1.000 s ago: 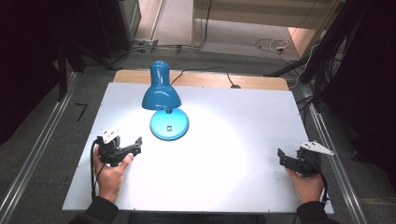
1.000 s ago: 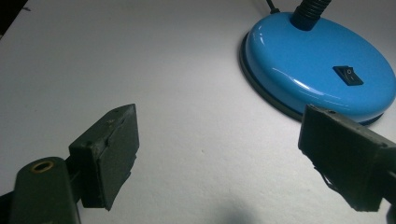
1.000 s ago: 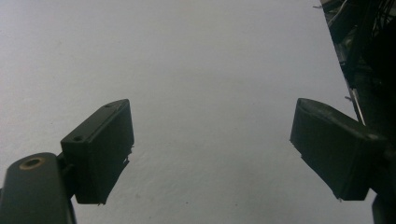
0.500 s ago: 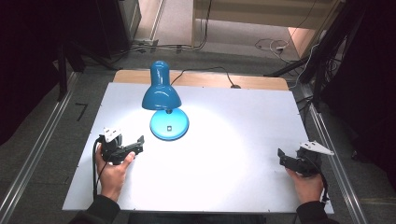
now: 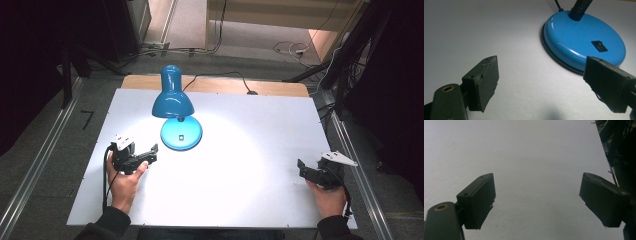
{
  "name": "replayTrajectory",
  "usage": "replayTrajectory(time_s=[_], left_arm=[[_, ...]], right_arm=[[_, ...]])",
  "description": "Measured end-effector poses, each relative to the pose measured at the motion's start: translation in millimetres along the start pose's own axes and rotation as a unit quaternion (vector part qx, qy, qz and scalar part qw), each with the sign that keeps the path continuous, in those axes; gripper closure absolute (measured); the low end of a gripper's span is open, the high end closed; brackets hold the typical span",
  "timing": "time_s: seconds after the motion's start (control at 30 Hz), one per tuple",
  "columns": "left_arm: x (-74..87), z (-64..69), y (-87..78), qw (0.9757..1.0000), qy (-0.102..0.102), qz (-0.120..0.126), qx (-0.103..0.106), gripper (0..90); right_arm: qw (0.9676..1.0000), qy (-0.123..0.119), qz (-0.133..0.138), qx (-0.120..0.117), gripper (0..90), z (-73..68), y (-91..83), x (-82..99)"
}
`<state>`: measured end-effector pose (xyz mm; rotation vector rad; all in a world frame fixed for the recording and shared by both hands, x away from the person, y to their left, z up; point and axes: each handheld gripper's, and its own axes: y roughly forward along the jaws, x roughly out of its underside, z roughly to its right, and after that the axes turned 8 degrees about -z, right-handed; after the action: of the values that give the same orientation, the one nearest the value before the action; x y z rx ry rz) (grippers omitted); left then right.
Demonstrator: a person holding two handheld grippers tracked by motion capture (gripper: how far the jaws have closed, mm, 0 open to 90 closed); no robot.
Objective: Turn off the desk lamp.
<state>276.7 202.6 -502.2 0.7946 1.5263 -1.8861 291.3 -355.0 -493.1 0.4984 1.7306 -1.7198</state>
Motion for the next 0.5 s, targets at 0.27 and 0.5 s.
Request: replayTrajectory(time_s=[0.27, 0.5], left_arm=[[-1.7, 3.0, 2.7, 1.0, 0.002, 0.005, 0.008, 13.9], [-2.4, 4.3, 5.5, 1.0, 0.004, 0.003, 0.008, 14.0]], right_arm=[[1.0, 0.001, 0.001, -0.001, 12.1, 0.5, 0.0, 0.0], [1.0, 0.002, 0.0, 0.0, 12.1, 0.8, 0.1, 0.0]])
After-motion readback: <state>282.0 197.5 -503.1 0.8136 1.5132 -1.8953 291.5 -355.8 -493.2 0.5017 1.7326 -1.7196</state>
